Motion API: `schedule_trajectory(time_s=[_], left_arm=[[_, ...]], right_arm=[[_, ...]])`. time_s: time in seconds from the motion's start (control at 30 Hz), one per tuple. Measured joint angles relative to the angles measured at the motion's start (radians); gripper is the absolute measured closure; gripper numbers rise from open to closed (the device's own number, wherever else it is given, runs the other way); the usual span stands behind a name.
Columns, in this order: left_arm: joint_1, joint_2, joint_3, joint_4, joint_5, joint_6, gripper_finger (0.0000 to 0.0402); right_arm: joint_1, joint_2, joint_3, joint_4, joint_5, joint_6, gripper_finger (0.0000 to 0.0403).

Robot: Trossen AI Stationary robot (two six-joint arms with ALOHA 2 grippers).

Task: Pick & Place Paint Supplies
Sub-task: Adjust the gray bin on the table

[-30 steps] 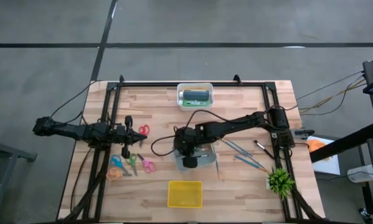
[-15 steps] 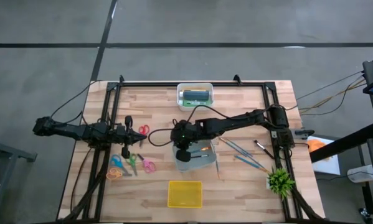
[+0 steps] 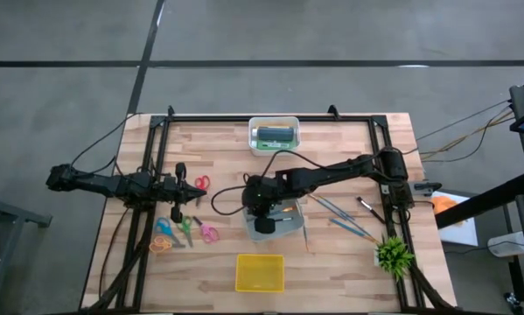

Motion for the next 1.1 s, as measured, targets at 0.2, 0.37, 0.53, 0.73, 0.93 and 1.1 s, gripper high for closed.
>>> schedule_trajectory(time_s=[0.2,0.37,0.53,0.73,0.93,1.1], left_arm=[[0.0,0.0,0.0,0.0,0.0,0.0,0.0401],[0.0,0.0,0.0,0.0,0.0,0.0,0.0401],[0.0,-0.001,0.0,0.0,0.0,0.0,0.0401],[0.0,0.0,0.0,0.0,0.0,0.0,0.0401],[0.0,0.0,0.0,0.0,0.0,0.0,0.0401],[0.0,0.0,0.0,0.0,0.0,0.0,0.0401]], right_arm=[[-0.007,0.033,-0.006,0.012,0.029,-0.036,0.0363],[-0.023,0.056,-0.005,0.042,0.064,-0.031,0.0363],[-0.034,0.058,-0.005,0.101,0.132,0.049,0.0363],[-0.049,0.058,-0.005,0.112,0.165,0.095,0.0363],[-0.051,0.057,0.0,0.104,0.165,0.086,0.0363],[-0.041,-0.01,0.029,-0.004,0.165,0.081,0.0363]])
